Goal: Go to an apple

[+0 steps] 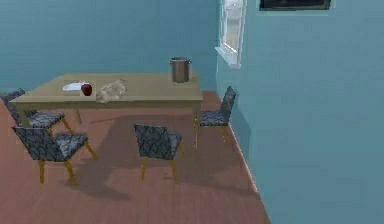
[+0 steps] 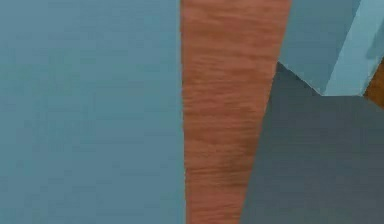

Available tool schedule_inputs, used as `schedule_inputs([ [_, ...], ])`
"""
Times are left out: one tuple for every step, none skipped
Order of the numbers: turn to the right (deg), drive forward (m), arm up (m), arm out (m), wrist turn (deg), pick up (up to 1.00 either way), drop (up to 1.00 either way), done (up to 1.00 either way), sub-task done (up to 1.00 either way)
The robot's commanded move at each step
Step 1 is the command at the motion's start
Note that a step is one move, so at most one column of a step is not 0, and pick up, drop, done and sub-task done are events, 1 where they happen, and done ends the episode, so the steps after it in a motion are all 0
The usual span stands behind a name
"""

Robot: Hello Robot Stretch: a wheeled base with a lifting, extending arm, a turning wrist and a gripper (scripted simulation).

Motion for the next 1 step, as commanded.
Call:
schedule_inputs([
  [-18.0, 0.0, 0.0, 0.0, 0.0, 0.0, 0.0, 0.0, 0.0],
])
